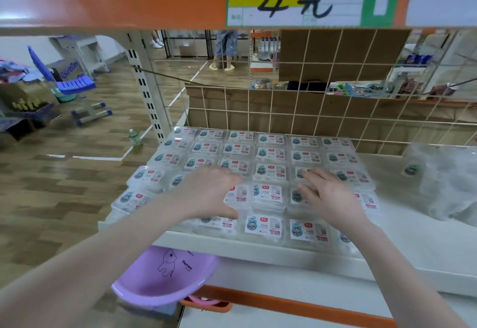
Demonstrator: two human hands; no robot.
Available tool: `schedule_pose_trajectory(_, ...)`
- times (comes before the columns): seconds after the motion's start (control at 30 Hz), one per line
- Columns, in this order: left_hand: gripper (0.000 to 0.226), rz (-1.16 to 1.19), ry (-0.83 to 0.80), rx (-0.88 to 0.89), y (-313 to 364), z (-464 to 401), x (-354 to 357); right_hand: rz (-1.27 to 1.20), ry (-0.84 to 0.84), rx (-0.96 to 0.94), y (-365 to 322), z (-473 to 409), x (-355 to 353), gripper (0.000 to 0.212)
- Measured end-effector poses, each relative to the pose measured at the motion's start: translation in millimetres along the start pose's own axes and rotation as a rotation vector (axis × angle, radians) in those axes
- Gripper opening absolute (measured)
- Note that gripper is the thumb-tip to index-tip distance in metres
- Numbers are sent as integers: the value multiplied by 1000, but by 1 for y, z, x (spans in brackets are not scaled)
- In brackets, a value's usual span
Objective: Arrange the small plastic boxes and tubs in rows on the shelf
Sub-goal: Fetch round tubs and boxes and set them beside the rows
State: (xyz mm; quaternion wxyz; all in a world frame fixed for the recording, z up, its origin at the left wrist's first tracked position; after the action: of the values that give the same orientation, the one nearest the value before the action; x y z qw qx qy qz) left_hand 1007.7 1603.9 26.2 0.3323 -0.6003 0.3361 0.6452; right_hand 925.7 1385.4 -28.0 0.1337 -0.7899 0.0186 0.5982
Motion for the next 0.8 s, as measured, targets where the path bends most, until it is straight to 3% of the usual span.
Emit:
schedule_pose_trajectory(0.33,73,30,24,-142,24,23,27,-67,34,-10,9,10,-2,34)
schedule_pose_trajectory(0.8,70,79,98,-83,7,37,46,-22,15,52,-1,27,-11,39)
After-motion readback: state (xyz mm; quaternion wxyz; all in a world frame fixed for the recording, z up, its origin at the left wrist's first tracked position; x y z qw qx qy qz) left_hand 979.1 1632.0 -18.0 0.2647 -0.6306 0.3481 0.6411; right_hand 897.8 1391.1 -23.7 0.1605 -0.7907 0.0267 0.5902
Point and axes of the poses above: each hand's wrist, its own z-axis away from the middle knuckle, its own x-axis out of the palm, y = z × x, the point moved 4 cm from there along -z, towards the middle knuckle, and after that the axes turned 8 degrees about z, right-handed, at the moved point
